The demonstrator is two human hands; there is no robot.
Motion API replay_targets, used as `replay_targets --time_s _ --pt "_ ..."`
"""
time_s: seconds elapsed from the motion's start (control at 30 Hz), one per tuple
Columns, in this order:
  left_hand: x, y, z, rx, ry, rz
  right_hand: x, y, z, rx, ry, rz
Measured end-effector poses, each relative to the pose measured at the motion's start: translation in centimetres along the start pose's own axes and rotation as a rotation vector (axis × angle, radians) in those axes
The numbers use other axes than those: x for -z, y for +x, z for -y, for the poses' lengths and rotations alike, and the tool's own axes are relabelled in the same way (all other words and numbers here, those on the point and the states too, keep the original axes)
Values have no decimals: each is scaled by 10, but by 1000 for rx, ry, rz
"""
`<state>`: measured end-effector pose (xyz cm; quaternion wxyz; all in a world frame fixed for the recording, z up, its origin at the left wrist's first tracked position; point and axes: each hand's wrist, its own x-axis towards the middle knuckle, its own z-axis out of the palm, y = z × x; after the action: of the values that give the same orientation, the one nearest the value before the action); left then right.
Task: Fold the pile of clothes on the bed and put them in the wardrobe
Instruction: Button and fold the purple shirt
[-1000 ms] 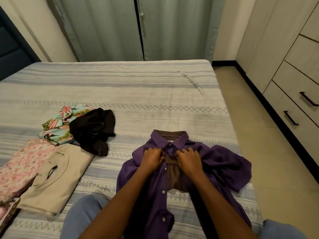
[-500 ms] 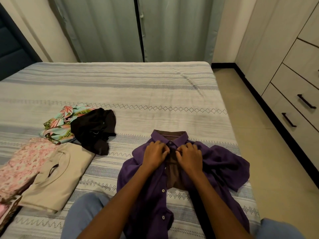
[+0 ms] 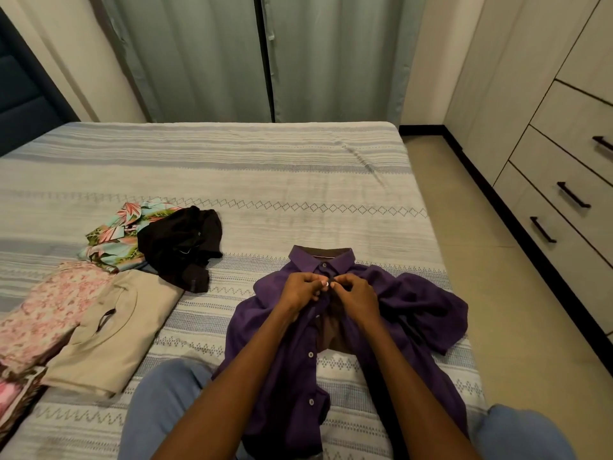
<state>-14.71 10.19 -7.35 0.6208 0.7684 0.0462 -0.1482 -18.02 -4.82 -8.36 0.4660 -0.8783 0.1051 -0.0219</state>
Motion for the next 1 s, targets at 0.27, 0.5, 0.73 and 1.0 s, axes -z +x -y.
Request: replay_targets --time_s 0.27,0.5,0.73,1.0 --pt "-3 -5 6 82 -246 -28 -10 -4 0 29 5 -48" --pt "-2 -2 11 47 -301 -102 -9 -3 -2 110 -37 -27" --pt "-2 2 16 112 -367 -50 -1 4 -1 151 -94 42" --pt "-2 3 23 225 -445 -8 -6 1 -1 166 -116 22"
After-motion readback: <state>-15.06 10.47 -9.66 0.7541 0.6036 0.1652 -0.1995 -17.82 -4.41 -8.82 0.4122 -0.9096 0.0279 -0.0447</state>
